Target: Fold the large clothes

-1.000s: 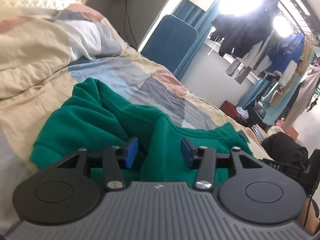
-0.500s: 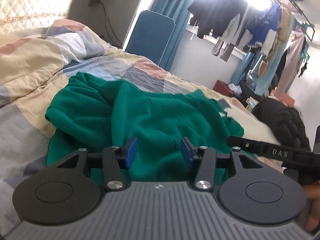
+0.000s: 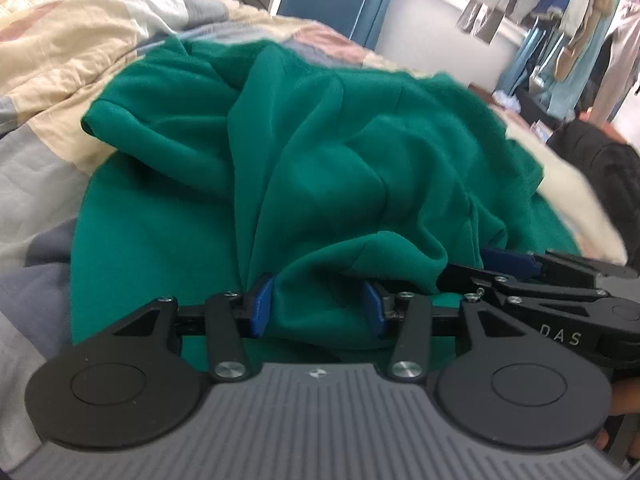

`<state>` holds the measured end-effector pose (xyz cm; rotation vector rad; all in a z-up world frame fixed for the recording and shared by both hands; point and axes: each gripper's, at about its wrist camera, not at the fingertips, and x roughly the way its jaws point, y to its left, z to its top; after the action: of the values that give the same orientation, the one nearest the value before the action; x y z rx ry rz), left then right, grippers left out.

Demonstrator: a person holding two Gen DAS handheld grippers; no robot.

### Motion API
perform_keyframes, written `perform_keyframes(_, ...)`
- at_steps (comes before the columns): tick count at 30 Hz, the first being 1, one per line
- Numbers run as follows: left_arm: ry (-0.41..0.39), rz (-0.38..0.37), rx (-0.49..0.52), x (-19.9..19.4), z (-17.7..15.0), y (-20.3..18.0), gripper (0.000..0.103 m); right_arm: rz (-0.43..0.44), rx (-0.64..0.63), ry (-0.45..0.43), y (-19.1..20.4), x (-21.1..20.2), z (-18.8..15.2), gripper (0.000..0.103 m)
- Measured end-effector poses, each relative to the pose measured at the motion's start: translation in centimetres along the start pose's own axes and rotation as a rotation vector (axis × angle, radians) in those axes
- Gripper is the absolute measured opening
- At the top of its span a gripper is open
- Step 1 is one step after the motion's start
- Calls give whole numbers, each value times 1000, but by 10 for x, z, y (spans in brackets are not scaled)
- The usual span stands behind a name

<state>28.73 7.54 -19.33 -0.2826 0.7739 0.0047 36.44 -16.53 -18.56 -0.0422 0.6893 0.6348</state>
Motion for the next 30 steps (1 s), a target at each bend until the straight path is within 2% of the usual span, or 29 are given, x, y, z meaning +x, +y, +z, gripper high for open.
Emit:
perform_keyframes(5,24,5,-26,13,3,5,52,-19,-21,31,4,17,-5,55)
perform_keyframes(10,-8,6,-20,5,0,2,53,-13,20,55,2,9,2,55)
perform_keyframes(14,-70,-13,-37,-28,-4,2,53,8,64,50,0,-24,6,54)
perform_keyframes(17,-77,-20,-62,-56,-12,3,53,20,79,21,-2,-58,7,54)
perform_keyframes(20,-90,4,-33,-84,-19,2,53,25,112,5,-8,-88,6,54)
perform_keyframes(27,-64,40,-78,-129,-28,14,53,-17,181,27,-35,-137,-9,54)
perform_keyframes(30,-36,68,-109,-138,-30,26,53,-18,275,64,-60,-148,-27,54)
